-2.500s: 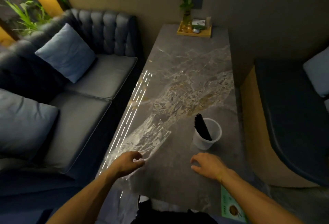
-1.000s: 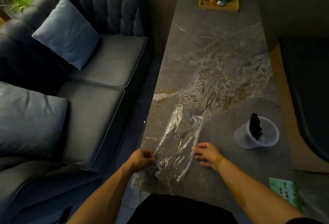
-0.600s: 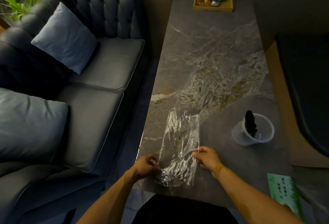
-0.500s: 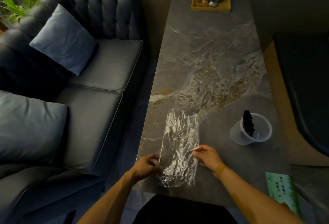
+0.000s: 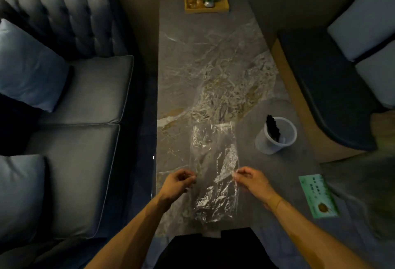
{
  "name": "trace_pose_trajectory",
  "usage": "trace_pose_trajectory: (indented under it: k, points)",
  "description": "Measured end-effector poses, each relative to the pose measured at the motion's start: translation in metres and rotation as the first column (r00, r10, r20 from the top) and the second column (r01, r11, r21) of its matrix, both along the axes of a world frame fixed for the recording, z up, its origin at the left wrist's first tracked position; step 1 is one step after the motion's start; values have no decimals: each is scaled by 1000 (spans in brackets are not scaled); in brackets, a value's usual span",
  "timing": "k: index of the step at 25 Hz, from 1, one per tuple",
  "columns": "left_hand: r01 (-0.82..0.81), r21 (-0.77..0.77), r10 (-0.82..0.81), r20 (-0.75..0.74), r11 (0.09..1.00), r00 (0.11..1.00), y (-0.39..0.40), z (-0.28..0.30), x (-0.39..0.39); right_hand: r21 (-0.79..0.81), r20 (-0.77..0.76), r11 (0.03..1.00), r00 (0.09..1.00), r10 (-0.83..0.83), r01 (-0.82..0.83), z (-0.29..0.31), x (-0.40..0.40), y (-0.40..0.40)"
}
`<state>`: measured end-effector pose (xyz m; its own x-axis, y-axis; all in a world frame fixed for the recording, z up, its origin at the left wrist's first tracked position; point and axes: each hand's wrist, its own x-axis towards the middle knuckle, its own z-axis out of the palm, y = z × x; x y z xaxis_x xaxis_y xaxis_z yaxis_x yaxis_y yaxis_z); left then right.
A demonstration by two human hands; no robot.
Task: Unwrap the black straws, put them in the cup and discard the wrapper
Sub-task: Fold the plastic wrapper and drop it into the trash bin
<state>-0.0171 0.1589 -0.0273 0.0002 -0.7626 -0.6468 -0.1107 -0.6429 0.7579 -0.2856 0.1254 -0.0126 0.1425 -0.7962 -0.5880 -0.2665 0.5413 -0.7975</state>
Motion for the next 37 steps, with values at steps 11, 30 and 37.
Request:
trace_pose_trajectory:
  k: [11,30,37]
  points:
    - [434,-139,-439,-10,890,898,-18,15,-53,-121,-54,858,860,-508,500,29,-39,99]
    - [841,-392,-881,134,373,453,108,63,-345,-207,35,330,344,-938,921,53,-241,377]
    - [900,-414,-968,139,137,211,186,80,-466,-275,87,78,105,-991,958,68,-289,488]
